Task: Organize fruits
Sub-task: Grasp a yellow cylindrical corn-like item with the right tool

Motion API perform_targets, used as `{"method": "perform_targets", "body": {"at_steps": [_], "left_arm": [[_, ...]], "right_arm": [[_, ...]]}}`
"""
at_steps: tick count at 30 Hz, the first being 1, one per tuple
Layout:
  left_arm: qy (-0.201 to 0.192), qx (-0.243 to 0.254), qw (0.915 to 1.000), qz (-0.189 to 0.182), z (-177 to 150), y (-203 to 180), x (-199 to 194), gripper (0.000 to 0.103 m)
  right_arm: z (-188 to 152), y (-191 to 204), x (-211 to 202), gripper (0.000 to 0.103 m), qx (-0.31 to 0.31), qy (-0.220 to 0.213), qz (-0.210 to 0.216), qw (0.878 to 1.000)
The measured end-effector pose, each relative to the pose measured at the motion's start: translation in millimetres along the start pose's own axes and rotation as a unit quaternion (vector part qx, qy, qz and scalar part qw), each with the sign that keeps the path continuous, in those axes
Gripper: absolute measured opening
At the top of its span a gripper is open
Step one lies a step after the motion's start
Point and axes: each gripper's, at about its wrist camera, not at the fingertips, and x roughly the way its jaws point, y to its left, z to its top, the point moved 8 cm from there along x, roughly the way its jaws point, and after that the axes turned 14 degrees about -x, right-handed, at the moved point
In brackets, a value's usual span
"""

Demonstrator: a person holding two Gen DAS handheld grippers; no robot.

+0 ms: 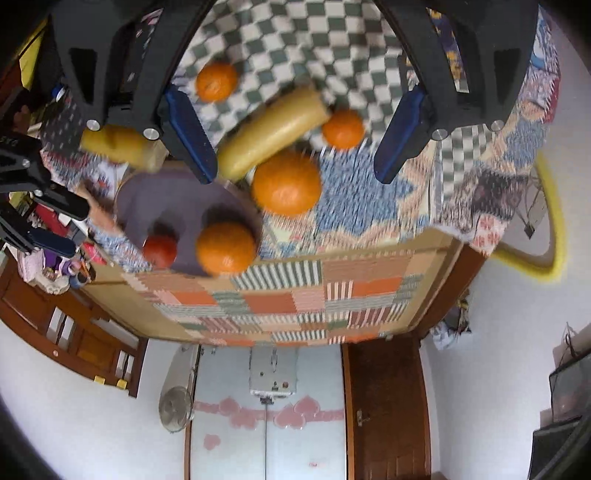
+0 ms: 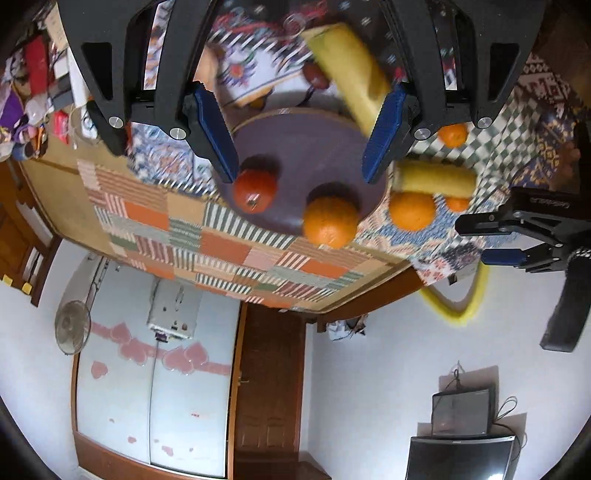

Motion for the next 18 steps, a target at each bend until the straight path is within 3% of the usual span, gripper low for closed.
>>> {"method": "perform_targets", "body": {"at_steps": [9, 13, 18], "left_arm": [[0.049, -0.001, 0.9988, -0.005, -48.9, 25.7, 20.3, 0.087], [0.064, 0.003, 0.9979, -0.013, -59.6, 25.5, 30.5, 0.074], [0.052, 0.017, 0.9984, -0.014, -59.3, 20.3, 34.6, 0.069]], "right_arm": [[-39.1, 40.4, 10.7, 0.066, -0.022, 0.027, 0.035, 0.999], [-45.3, 47.4, 17.3, 0.066, -0.033, 0.034, 0.038, 0.998], [-50.5, 47.5, 24.1, 0.066, -0.023, 0.040, 0.051, 0.998]]}}
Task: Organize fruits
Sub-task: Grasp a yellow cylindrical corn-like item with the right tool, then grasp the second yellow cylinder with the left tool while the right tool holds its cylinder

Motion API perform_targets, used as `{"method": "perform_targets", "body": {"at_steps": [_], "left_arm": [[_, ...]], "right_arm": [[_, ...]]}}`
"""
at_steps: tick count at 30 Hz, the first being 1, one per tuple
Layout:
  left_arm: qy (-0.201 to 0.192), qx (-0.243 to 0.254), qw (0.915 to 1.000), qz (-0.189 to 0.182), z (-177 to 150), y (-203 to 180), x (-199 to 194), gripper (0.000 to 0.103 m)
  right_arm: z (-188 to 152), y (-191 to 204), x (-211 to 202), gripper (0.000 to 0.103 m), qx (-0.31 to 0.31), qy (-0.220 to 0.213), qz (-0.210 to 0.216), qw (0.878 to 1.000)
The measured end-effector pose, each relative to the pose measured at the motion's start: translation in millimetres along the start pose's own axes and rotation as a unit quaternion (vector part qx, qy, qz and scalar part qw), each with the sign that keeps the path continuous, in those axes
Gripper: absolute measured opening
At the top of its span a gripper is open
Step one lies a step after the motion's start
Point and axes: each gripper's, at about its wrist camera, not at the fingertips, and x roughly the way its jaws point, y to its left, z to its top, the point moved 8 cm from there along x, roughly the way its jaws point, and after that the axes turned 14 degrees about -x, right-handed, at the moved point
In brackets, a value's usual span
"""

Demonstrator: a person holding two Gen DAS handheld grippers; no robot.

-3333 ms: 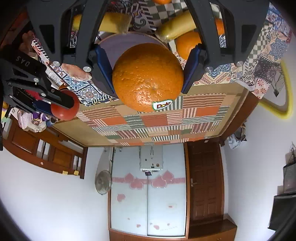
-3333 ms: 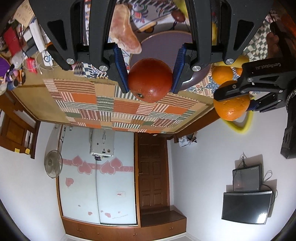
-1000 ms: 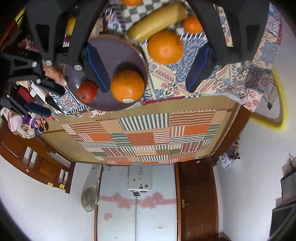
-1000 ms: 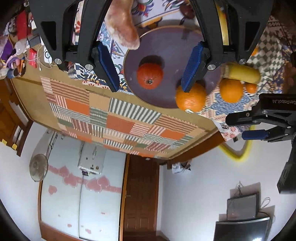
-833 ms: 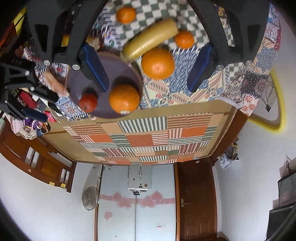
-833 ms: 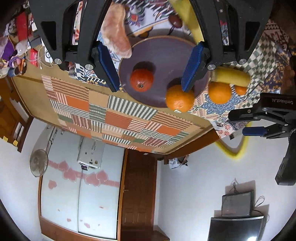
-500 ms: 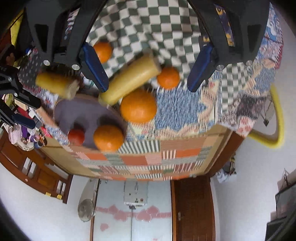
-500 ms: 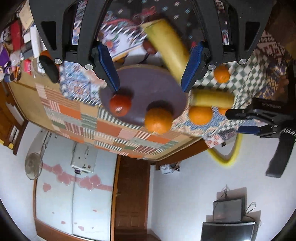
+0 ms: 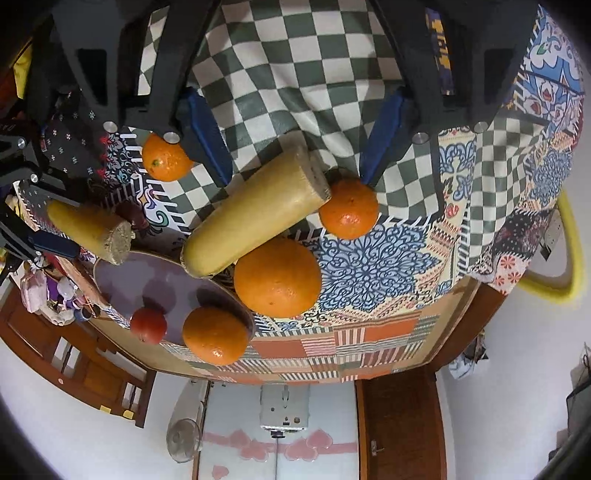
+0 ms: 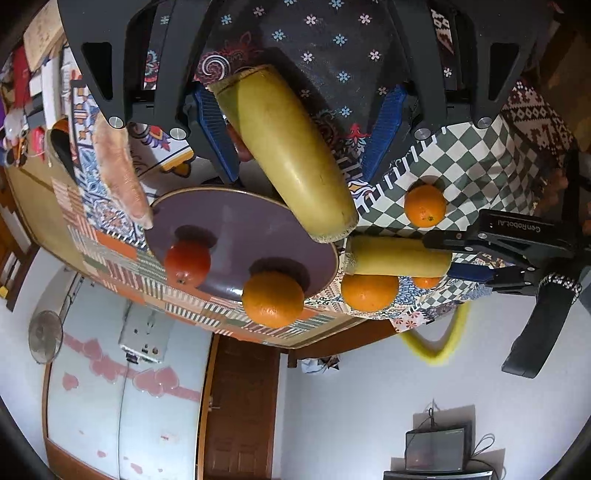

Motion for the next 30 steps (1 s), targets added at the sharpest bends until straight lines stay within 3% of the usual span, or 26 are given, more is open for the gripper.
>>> {"method": "perform_targets", "body": {"at_steps": [2, 4, 9, 18, 20, 22, 30], "left_arm": [[-0.002, 0.003, 1.0000, 0.001, 1.5, -1.2, 1.1, 0.062], [0.004, 0.005, 0.9999, -0.009, 0.6, -4.1, 2.0, 0.042], [0.004, 0.012, 0.9999, -0.005, -6.7, -8.2, -1.2, 0.030], [0.020, 0.014, 0.9992, -0.033, -26.4, -17.5, -20.7, 0.019], [0.019, 0.021, 0.9991, -0.033, -33.4, -23.0, -27.0, 0.013], [0.023, 0.022, 0.9987, -0.038, -39.4, -26.7, -31.2, 0.000], [0.023, 0.036, 0.9977, -0.052, -46.7, -40.8, -55.8, 0.001]], "right_arm": [[-2.1, -0.5, 3.1, 0.066, 0.007, 0.004, 0.011, 1.000], [-3.1, -0.8, 4.3, 0.062, 0.010, 0.002, 0.014, 1.000], [-2.7, -4.3, 4.3, 0.052, 0.011, -0.001, 0.012, 1.000], [-6.6, 0.3, -11.8, 0.039, 0.012, -0.013, 0.014, 1.000], [-9.3, -0.2, -15.6, 0.037, 0.006, -0.012, 0.004, 1.000], [-13.8, -3.9, -21.2, 0.036, 0.005, -0.010, -0.003, 1.000], [-28.0, -17.6, -34.3, 0.034, 0.023, -0.001, -0.014, 1.000]]}}
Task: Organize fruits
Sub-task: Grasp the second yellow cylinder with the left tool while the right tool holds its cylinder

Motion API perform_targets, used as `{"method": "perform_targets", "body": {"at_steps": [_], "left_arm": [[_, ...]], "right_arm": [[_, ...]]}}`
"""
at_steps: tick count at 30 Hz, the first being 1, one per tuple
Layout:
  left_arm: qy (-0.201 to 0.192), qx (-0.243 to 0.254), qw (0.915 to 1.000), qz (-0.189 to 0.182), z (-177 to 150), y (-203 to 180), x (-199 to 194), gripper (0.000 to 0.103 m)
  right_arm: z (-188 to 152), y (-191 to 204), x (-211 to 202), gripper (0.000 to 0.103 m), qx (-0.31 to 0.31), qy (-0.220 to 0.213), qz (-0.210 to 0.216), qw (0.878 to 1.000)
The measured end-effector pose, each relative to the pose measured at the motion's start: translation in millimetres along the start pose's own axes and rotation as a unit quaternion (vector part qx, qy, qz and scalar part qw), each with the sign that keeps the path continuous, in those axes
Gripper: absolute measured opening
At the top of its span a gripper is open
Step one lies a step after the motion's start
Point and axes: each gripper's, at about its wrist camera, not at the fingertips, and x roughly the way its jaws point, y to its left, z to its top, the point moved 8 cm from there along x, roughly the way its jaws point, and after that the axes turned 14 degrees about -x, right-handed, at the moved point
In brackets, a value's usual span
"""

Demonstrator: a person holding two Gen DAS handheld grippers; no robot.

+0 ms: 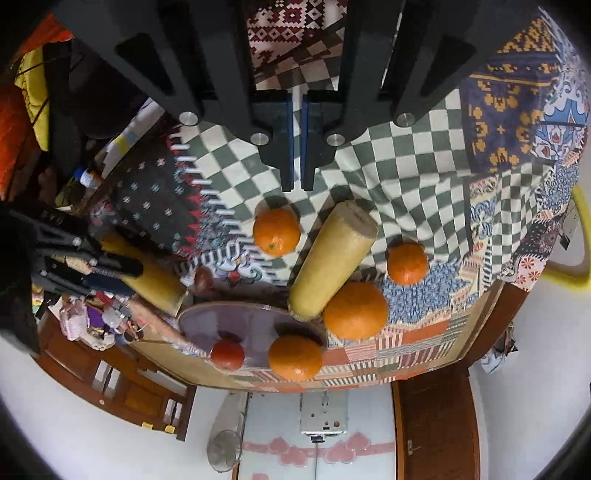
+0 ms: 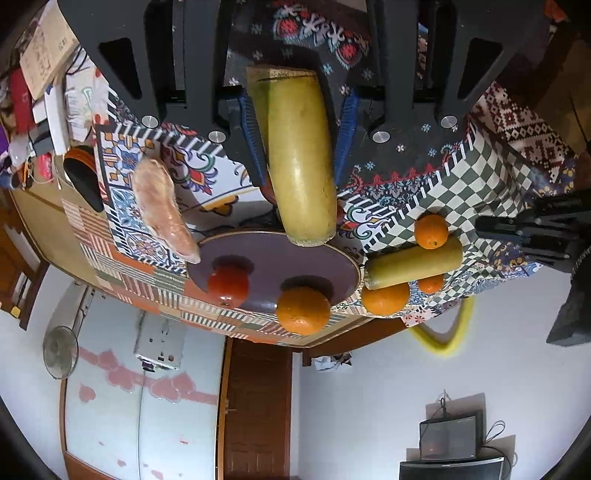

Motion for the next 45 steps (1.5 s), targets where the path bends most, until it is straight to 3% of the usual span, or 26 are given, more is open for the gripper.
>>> {"method": "perform_targets", "body": {"at_steps": [5, 9, 12, 15, 16, 26, 30, 38, 42, 45], "left_arm": [[-0.020, -0.001, 0.9998, 0.005, 28.1, 1.8, -3.9, 0.007], [-0.008, 0.002, 0.9999, 0.015, 52.3, 7.2, 18.0, 0.010], [0.014, 0.012, 0.9998, 0.011, 62.8, 4.8, 39.4, 0.023], [0.012, 0.033, 0.9990, 0.028, 70.0, 0.2, 48.8, 0.049], [0.011, 0.035, 0.9989, 0.028, 71.6, -0.1, 51.7, 0.050], [0.049, 0.031, 0.9980, 0.026, 73.2, 16.3, 71.4, 0.050], [0.059, 0.030, 0.9975, 0.023, 66.8, 19.5, 64.7, 0.045], [0.071, 0.007, 0.9968, 0.036, 49.9, 25.2, 40.3, 0.035], [0.081, 0.005, 0.9962, 0.033, 40.8, 19.4, 26.4, 0.027], [0.085, 0.001, 0.9957, 0.037, 35.5, 19.1, 22.3, 0.028]], "right_arm": [[4.2, 1.0, -2.4, 0.034, -0.004, -0.005, 0.005, 1.000], [8.6, 3.1, -0.2, 0.034, -0.012, -0.011, 0.013, 1.000], [9.5, 5.8, 2.9, 0.036, -0.013, -0.012, 0.028, 0.999], [8.8, 9.8, 4.5, 0.043, -0.028, -0.011, 0.029, 0.999], [8.4, 10.8, 4.8, 0.046, -0.033, -0.011, 0.030, 0.999], [1.3, 10.5, 9.3, 0.050, -0.062, 0.009, 0.030, 0.998], [1.0, 11.7, 9.9, 0.050, -0.076, 0.016, 0.034, 0.996], [-0.7, 2.5, 4.1, 0.033, -0.051, 0.033, 0.059, 0.996], [-3.7, 3.4, -2.7, 0.030, -0.042, 0.047, 0.079, 0.995], [-5.6, 7.4, -3.7, 0.031, -0.042, 0.050, 0.082, 0.994]]}}
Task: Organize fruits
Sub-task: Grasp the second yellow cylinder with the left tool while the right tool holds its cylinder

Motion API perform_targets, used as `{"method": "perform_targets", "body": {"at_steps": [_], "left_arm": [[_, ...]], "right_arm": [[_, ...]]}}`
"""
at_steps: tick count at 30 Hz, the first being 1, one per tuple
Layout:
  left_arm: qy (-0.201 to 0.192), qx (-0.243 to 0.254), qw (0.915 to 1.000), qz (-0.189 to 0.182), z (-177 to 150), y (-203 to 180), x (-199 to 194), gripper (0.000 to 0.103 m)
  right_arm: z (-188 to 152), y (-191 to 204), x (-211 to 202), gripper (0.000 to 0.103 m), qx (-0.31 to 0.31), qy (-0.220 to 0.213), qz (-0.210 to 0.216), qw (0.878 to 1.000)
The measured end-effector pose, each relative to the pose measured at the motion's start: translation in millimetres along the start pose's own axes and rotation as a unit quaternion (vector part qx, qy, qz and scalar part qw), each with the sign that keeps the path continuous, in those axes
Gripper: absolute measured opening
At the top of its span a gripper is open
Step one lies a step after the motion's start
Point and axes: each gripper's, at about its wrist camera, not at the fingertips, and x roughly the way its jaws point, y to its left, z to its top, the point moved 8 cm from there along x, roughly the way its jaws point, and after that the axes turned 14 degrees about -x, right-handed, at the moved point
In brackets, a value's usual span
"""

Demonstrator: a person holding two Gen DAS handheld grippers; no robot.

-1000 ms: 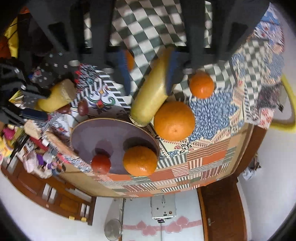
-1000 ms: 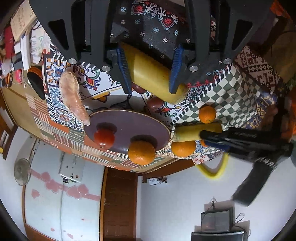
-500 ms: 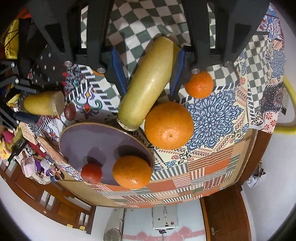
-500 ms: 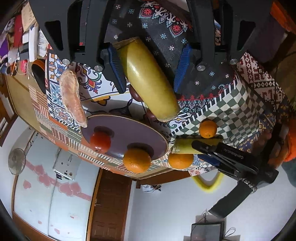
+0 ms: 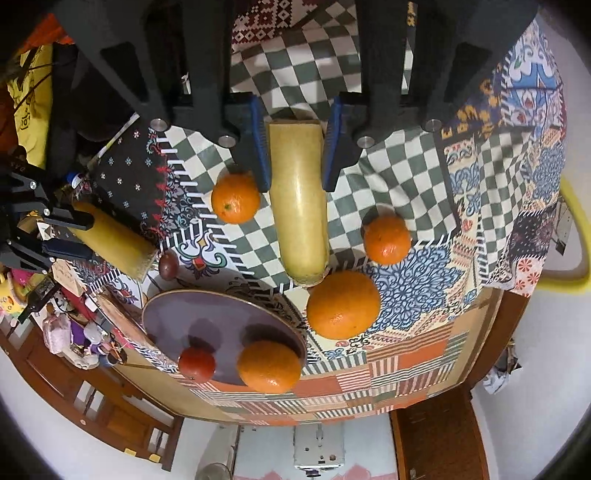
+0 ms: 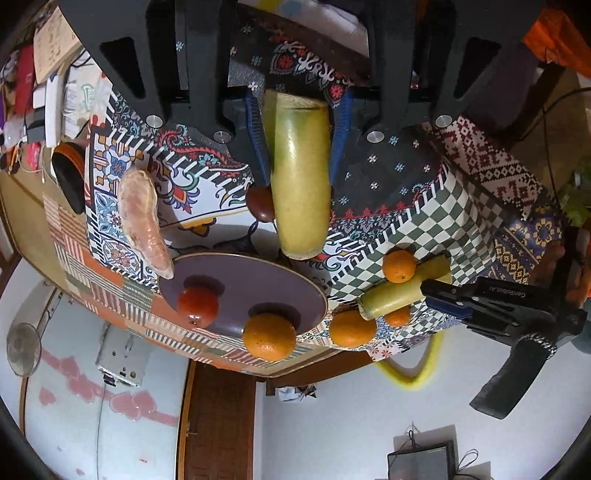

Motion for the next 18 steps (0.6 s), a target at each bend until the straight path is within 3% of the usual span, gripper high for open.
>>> {"method": "perform_targets", "body": {"at_steps": [5, 10, 18], "left_arm": [[0.001, -0.005, 1.0000, -0.006, 2.7, -1.0, 3.2, 0.029], [0.011, -0.001, 0.9999, 0.012, 3.7, 0.5, 18.1, 0.037], [0.020, -0.026, 0.9995, -0.001, -13.6, 4.5, 13.0, 0.037]], "right_arm": [[2.9, 4.2, 3.6, 0.035, -0.005, 0.000, -0.005, 1.000], [7.8, 3.6, 15.7, 0.037, -0.008, 0.010, -0.001, 1.000], [1.9, 0.4, 15.2, 0.036, 0.015, 0.007, 0.013, 1.000]]}}
